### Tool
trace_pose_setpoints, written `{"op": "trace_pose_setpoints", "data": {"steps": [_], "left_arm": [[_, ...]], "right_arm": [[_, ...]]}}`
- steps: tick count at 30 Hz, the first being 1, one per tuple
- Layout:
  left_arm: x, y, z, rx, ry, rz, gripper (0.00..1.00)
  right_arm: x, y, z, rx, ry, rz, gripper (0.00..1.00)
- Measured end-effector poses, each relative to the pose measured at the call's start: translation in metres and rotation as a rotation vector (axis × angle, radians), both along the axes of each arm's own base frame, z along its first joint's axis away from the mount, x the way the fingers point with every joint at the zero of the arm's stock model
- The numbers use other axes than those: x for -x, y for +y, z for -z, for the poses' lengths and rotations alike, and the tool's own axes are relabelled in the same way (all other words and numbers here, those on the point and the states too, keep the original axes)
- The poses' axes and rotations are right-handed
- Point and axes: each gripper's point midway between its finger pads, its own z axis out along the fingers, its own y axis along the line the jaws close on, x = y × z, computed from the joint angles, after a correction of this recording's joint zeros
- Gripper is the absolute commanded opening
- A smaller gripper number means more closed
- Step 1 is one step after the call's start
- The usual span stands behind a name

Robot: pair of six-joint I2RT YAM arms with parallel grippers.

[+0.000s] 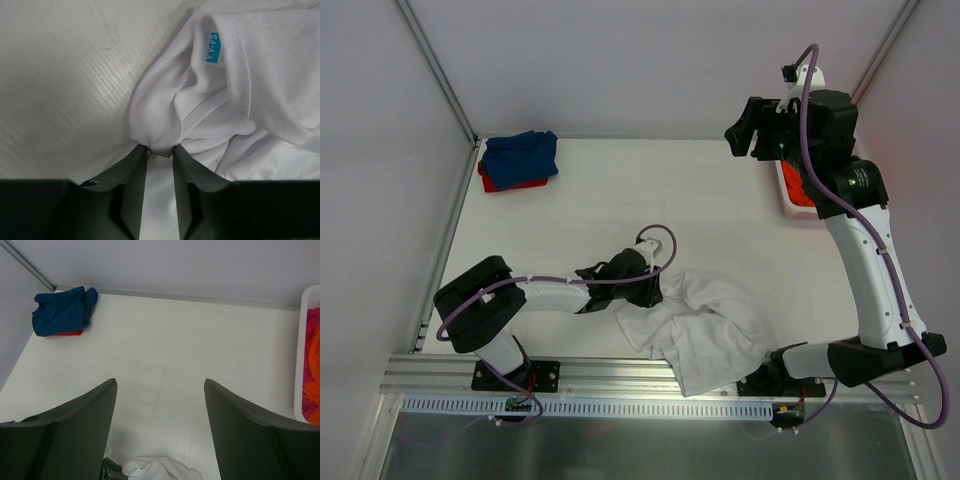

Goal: Fold and stack the t-shirts
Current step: Move the tshirt to the center of the board, then flatten the tshirt out

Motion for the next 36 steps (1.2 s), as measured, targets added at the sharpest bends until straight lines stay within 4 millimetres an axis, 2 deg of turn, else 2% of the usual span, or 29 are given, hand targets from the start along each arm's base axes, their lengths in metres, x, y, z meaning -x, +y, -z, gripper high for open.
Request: {"op": "trace_pose_setpoints", "data": {"steps": [5,6,8,16,22,26,36], "left_arm": [[-0.009,-0.003,-0.006,-0.002,-0.032,-0.017,0.11],[-0.013,-0.004,-0.009,-0.005,-0.045,-0.023,0.04],[-0.017,-0.006,-0.013,-0.007,-0.063,-0.027,0.01],[-0.043,-0.012,-0.036,-0.039,-0.154,-0.069,0.0],[-0.071,-0.023,-0.061,-0.047,-0.23,-0.087,0.0],[-0.099,-0.017,-0.074,-0.06,-0.267,-0.129,0.0],[-0.203,0.024,-0.106,-0.094,-0.341,-0.295,0.0]], "right_arm": [[0.001,0.0,0.005,0.001,0.011,-0.003,0.74],[0.001,0.001,0.007,0.002,0.015,-0.004,0.74],[0.0,0.001,0.011,0.004,0.023,-0.006,0.74],[0.001,0.002,0.033,0.007,0.068,-0.003,0.73],[0.006,0.0,0.041,0.004,0.078,0.003,0.72],[0.01,-0.004,0.041,0.004,0.07,0.014,0.72],[0.012,-0.011,0.041,0.01,0.054,0.049,0.72]]}}
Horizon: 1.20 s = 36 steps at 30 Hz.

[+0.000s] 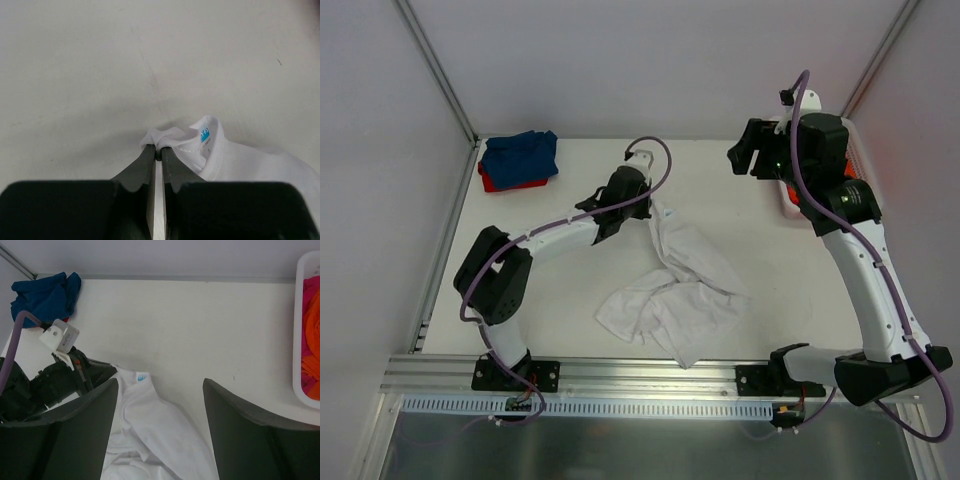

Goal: Fold and stack the t-shirts
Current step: Flatten the tshirt out

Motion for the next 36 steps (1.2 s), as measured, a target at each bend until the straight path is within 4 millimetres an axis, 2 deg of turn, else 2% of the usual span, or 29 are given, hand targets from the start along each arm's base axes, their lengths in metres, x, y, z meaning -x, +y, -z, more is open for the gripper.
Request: {"op": "trace_pose_setpoints", "data": {"steps": [3,8,17,20,23,24,25,26,27,29,31,34,36], "left_arm": [[-0.024,-0.001,-0.009,-0.012,-0.022,-0.011,0.0],[-0.063,-0.015,-0.029,-0.033,-0.072,0.0,0.0],[-0.12,-0.057,-0.073,-0.038,-0.183,0.06,0.0],[-0.131,-0.067,-0.075,-0.04,-0.193,0.075,0.0],[-0.137,-0.075,-0.067,-0.045,-0.184,0.09,0.0],[-0.138,-0.077,-0.062,-0.047,-0.175,0.096,0.04],[-0.14,-0.078,-0.057,-0.047,-0.165,0.103,0.13],[-0.141,-0.078,-0.049,-0.051,-0.154,0.11,0.25],[-0.141,-0.079,-0.043,-0.052,-0.142,0.113,0.52],[-0.139,-0.081,-0.027,-0.059,-0.107,0.122,0.74],[-0.138,-0.077,-0.014,-0.066,-0.078,0.117,0.89],[-0.13,-0.07,0.005,-0.081,-0.031,0.107,0.91],[-0.119,-0.058,0.024,-0.103,0.023,0.092,0.91]], "right_arm": [[-0.001,-0.001,0.004,0.004,0.005,0.008,0.72],[-0.001,-0.003,0.009,0.011,0.014,0.018,0.72],[0.001,-0.007,0.01,0.014,0.008,0.031,0.72],[0.001,-0.006,0.011,0.014,0.008,0.031,0.71],[0.002,-0.007,0.014,0.015,0.014,0.031,0.72],[0.001,-0.007,0.015,0.016,0.015,0.031,0.72],[0.001,-0.006,0.016,0.016,0.016,0.031,0.72],[0.002,-0.006,0.017,0.016,0.018,0.031,0.71],[0.002,-0.006,0.018,0.016,0.02,0.031,0.71],[0.002,-0.006,0.02,0.015,0.023,0.03,0.72],[0.002,-0.006,0.022,0.014,0.024,0.029,0.71],[0.002,-0.005,0.026,0.011,0.034,0.03,0.71],[0.002,-0.004,0.028,0.007,0.041,0.024,0.69]]}}
